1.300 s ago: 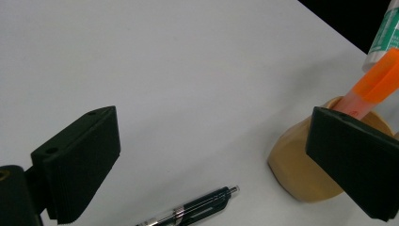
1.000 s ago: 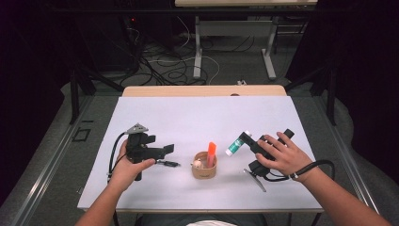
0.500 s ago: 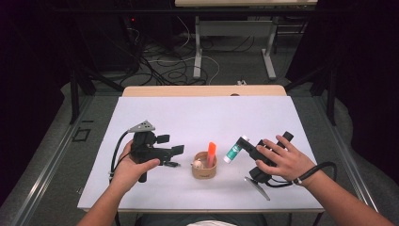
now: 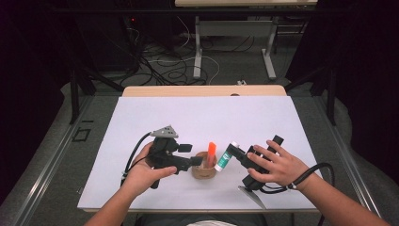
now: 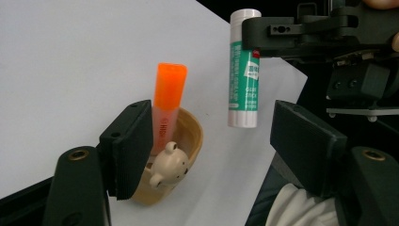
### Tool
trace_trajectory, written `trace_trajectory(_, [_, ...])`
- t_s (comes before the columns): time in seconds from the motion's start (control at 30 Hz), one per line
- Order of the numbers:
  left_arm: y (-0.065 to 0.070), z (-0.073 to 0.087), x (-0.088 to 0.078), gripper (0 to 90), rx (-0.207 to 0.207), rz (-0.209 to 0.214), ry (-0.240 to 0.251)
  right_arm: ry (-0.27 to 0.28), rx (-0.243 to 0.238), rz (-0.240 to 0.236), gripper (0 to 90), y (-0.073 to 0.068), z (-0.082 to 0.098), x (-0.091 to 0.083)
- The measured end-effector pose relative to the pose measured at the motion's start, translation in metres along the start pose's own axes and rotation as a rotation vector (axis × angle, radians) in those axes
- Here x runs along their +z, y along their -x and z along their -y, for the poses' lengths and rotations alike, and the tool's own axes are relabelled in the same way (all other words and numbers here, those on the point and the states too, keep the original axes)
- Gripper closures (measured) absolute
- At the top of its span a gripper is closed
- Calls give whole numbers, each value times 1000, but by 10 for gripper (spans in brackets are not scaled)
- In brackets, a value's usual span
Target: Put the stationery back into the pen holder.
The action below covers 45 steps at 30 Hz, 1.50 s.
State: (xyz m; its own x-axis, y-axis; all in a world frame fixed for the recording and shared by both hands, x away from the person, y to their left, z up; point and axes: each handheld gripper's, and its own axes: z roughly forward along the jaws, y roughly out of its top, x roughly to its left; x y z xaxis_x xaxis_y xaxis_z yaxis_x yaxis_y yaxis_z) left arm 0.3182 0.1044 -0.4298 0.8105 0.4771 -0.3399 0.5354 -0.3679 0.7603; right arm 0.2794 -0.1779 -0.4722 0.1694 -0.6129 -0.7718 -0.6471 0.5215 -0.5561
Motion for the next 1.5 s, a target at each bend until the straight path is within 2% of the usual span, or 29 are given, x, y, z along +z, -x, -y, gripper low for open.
trace_trajectory(0.13, [4,-7,10,344,3,22,-38,21,-14,17,651,3,-4,0])
trace_trajectory(0.17, [5,-8,12,350,10,25,-51,18,-31,16,651,5,-5,0])
trace_trajectory(0.23, [7,-11,17,373,19,28,-79,22,-14,9,651,3,-6,1])
trace_trajectory(0.27, [7,-13,19,373,14,37,-85,28,-14,14,651,3,-6,1])
trace_trajectory(0.3, [7,-14,22,377,12,45,-101,29,-35,18,651,5,-7,1])
trace_trajectory(0.33, [8,-15,24,382,10,47,-110,29,-16,10,650,3,-8,1])
trace_trajectory(0.4, [10,-18,28,389,5,71,-129,30,-33,14,650,4,-9,0])
trace_trajectory(0.47, [12,-21,32,401,12,65,-160,36,-29,17,650,5,-11,0])
trace_trajectory(0.5, [12,-22,34,406,21,70,-179,40,-54,24,651,7,-11,0])
trace_trajectory(0.57, [14,-25,39,414,12,70,-204,43,-29,19,651,7,-13,0])
trace_trajectory(0.63, [13,-26,42,421,23,68,-219,48,-36,24,651,8,-14,1])
trace_trajectory(0.67, [14,-27,44,434,11,74,-225,51,-37,27,650,8,-14,1])
trace_trajectory(0.7, [13,-27,45,436,12,72,-234,52,-56,32,651,10,-15,1])
trace_trajectory(0.77, [12,-28,48,439,3,77,-237,58,-29,28,650,7,-16,2])
trace_trajectory(1.0, [12,-30,55,447,-11,70,-284,57,-38,24,650,9,-16,2])
trace_trajectory(1.13, [14,-33,60,461,10,70,-301,58,-38,24,650,9,-17,2])
trace_trajectory(1.27, [16,-35,65,482,6,69,-311,74,-35,44,650,9,-17,3])
trace_trajectory(1.3, [16,-36,67,487,5,70,-316,71,-47,46,650,9,-17,2])
trace_trajectory(1.37, [17,-37,70,518,19,70,-335,65,-43,24,650,10,-18,2])
trace_trajectory(1.5, [20,-39,73,555,20,61,-349,73,-41,33,650,9,-19,2])
